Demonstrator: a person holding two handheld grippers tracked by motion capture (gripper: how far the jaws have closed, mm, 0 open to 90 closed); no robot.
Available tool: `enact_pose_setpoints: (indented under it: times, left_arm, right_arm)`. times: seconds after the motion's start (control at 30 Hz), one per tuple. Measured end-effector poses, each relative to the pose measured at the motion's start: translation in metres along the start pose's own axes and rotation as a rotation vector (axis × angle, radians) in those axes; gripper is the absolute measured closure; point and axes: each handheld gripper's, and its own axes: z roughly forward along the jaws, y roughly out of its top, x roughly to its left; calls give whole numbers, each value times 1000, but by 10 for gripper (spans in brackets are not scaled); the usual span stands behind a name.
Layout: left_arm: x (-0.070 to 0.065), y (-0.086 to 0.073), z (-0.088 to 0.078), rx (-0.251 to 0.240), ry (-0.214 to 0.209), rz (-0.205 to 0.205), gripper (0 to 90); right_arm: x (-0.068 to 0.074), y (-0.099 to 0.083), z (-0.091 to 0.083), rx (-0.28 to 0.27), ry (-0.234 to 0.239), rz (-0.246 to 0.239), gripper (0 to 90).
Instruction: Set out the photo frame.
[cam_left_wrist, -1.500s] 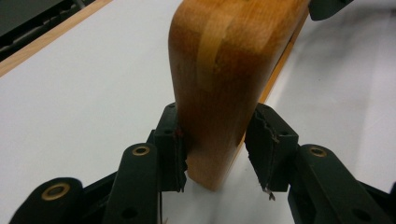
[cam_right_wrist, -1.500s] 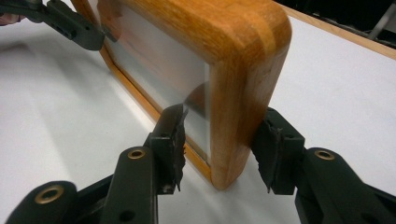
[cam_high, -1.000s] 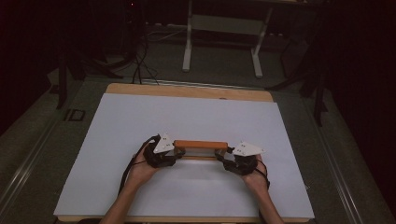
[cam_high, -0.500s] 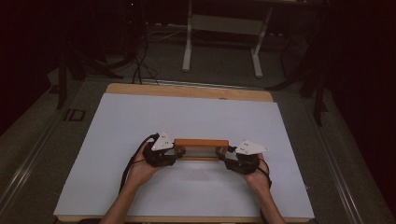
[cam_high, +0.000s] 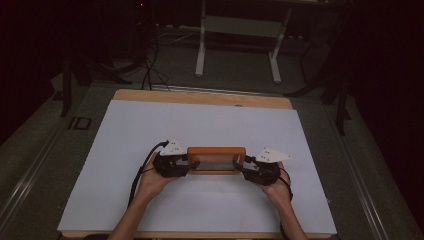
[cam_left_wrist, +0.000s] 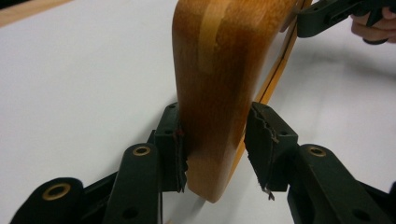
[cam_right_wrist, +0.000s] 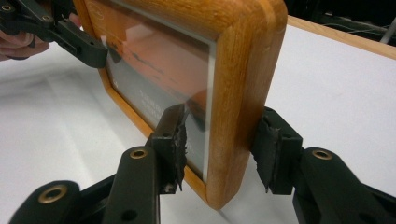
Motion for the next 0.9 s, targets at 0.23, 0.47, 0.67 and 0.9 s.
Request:
enact_pose_setpoints:
  times: [0.23,0.47,0.67,0.9]
  left_arm:
    - [2,0,2,-11,-24,-44,598]
    - [4,-2,4,-23,-43,-78,598]
    - [6,-3,8,-32,-65,-115,598]
    - [7,-4,8,-39,-79,-144,597]
  right_arm:
    - [-4,-1,-1,4,13,29,566]
    - [-7,-3,-1,5,21,51,565]
    - [-10,-3,-2,5,25,68,567]
    - [-12,-6,-3,17,38,92,573]
